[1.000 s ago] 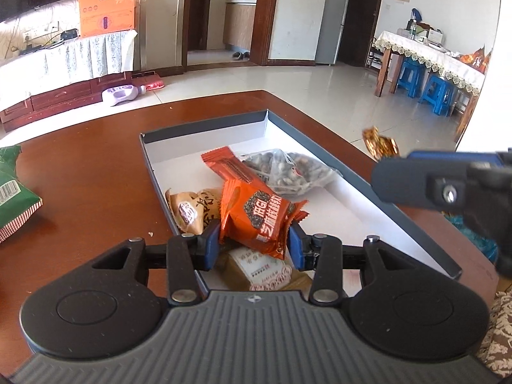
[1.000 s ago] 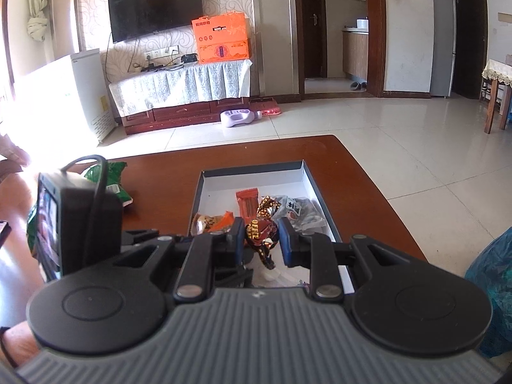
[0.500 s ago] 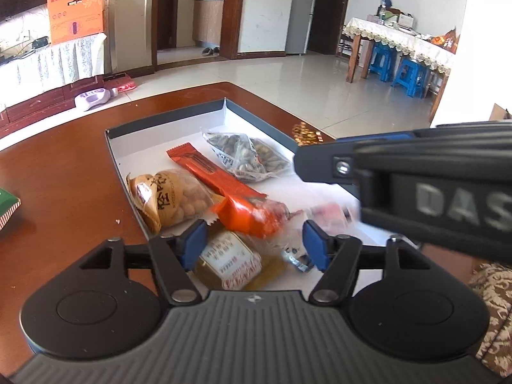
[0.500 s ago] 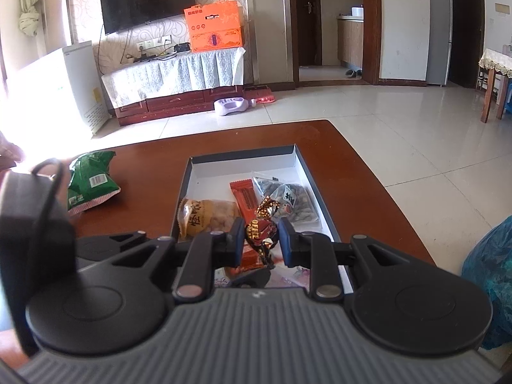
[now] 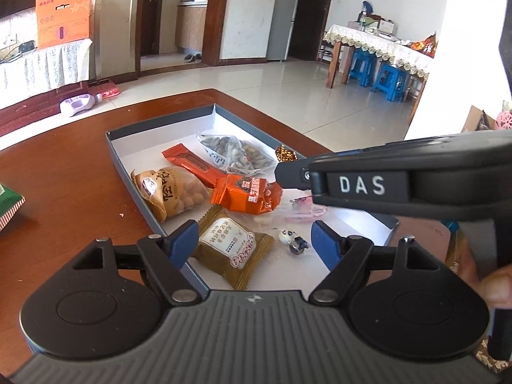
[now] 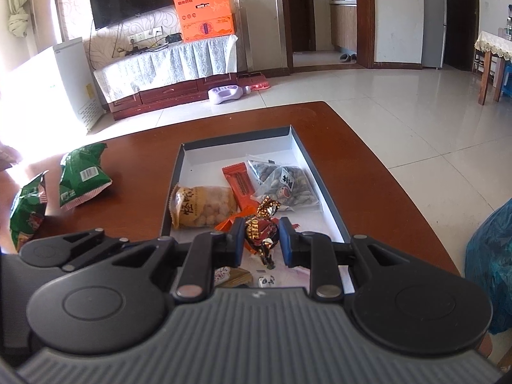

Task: Organize snacks
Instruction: 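Move both tools back toward the two green snack bags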

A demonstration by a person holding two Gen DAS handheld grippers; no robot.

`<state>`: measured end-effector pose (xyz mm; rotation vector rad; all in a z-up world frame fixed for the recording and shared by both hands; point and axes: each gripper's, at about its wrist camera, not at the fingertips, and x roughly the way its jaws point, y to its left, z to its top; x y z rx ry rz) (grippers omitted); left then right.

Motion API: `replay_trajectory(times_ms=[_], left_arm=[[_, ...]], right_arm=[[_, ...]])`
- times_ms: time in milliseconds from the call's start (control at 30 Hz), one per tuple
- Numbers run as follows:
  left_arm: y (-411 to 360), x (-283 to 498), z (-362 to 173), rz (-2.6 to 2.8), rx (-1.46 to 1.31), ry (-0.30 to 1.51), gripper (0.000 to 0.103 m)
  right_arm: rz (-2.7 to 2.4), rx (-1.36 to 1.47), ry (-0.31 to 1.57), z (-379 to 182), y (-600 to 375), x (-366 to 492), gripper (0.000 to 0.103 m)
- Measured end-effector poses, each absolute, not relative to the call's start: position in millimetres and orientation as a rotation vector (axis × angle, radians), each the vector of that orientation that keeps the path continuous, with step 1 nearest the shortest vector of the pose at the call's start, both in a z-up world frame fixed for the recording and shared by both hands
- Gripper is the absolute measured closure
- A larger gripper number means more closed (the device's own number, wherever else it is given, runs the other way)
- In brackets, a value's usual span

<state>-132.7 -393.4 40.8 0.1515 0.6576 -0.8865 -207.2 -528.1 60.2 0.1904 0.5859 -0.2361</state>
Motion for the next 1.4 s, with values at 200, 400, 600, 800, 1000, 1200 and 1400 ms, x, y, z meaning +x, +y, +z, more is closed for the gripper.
replay_trajectory(times_ms=[200, 400, 600, 800, 1000, 1200, 1400], left_arm=[[-385.4, -134.5, 42.7, -0.888, 0.147, 0.652, 0.022], [-382.0, -134.9, 45.7, -0.878, 0.146, 0.645, 0.022], [-355.1, -131.3, 61.4, -0.786, 0.123, 0.603, 0.022], [-285.4, -114.7, 84.1, -0.601, 0.124, 0.527, 0.021], [-188.7, -88.5, 95.3, -0.387, 0.144, 0.476, 0.011], [-111.7, -65.0, 91.5, -0.254, 0.233, 0.461, 0.009], [-87.1, -54.8, 69.1, -0.304, 0.331, 0.493, 0.009]], right_arm=[[-0.236, 0.225, 0.582, 59.9, -530.8, -209.2, 0.075], [-0.246, 0.238, 0.570, 62.4, -530.5, -210.6, 0.056], [-0.229, 0.229, 0.507, 73.1, -519.4, -212.4, 0.056], [-0.179, 0.210, 0.509, 77.6, -492.2, -201.1, 0.056], [-0.123, 0.212, 0.520, 79.6, -457.0, -184.2, 0.057], [-0.008, 0.244, 0.565, 69.0, -400.4, -151.9, 0.056], [0.058, 0.195, 0.578, 59.2, -344.9, -116.8, 0.056]])
